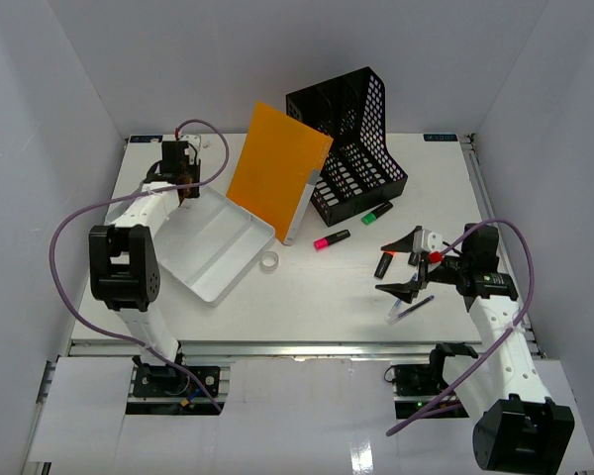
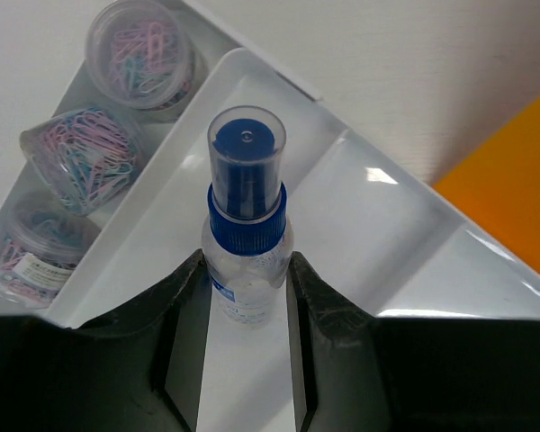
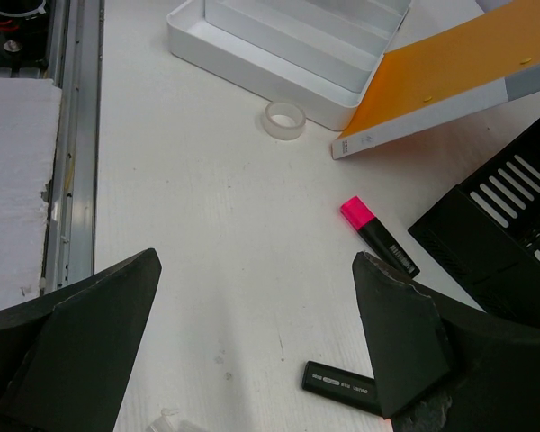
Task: Organize the desk
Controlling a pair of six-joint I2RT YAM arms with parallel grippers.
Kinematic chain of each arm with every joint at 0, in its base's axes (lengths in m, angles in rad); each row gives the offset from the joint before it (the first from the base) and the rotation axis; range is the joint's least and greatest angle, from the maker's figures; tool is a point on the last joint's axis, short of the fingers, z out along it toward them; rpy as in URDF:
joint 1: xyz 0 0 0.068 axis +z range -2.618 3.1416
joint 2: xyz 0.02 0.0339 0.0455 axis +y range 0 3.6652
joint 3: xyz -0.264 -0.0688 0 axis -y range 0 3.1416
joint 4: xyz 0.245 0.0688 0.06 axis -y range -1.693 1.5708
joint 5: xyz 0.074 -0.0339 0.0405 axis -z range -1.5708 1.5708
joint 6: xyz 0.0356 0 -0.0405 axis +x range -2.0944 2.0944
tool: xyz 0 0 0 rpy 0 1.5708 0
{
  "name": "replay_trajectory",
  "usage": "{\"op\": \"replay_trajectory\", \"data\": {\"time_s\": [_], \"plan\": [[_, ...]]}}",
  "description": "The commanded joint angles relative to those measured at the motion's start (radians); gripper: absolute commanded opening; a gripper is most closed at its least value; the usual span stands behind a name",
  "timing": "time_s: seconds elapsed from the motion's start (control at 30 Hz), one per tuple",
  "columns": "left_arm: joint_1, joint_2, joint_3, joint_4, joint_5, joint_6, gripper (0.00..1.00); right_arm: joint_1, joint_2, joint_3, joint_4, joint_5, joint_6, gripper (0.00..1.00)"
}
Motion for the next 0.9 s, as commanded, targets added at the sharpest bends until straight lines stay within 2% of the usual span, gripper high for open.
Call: {"op": "replay_trajectory", "data": {"time_s": [0.0, 0.1, 0.3, 0.33, 0.4, 0.47, 0.53, 0.57, 0.67, 0.87], "plan": [[0.019, 0.055, 0.099, 0.093, -0.166, 0.109, 0.00, -0.001, -0.011, 0.043, -0.032, -0.039, -0.032, 0.94], [0.031, 0.104, 0.120, 0.105, -0.220, 0.137, 0.00, 0.001, -0.011, 0.046, -0.039, -0.039, -0.043, 0.94], [0.041, 0.159, 0.095, 0.117, -0.218, 0.158, 0.00, 0.011, -0.005, 0.046, -0.041, -0.028, -0.049, 0.94], [0.042, 0.165, 0.091, 0.117, -0.216, 0.158, 0.07, 0.012, -0.002, 0.046, -0.041, -0.025, -0.049, 0.94], [0.043, 0.162, 0.086, 0.116, -0.204, 0.149, 0.29, 0.013, 0.001, 0.046, -0.039, -0.021, -0.050, 0.94], [0.041, 0.156, 0.087, 0.109, -0.178, 0.136, 0.43, 0.013, 0.004, 0.045, -0.038, -0.015, -0.050, 0.94], [0.041, 0.140, 0.089, 0.102, -0.164, 0.121, 0.67, 0.013, 0.008, 0.044, -0.038, -0.008, -0.050, 0.94], [0.041, 0.133, 0.091, 0.100, -0.158, 0.112, 0.76, 0.013, 0.008, 0.044, -0.036, -0.005, -0.050, 0.94], [0.041, 0.094, 0.089, 0.094, -0.143, 0.086, 0.98, 0.013, 0.008, 0.044, -0.038, 0.001, -0.052, 0.94], [0.040, 0.004, 0.074, 0.070, -0.063, 0.003, 0.98, 0.010, 0.020, 0.039, -0.033, 0.024, -0.052, 0.94]]}}
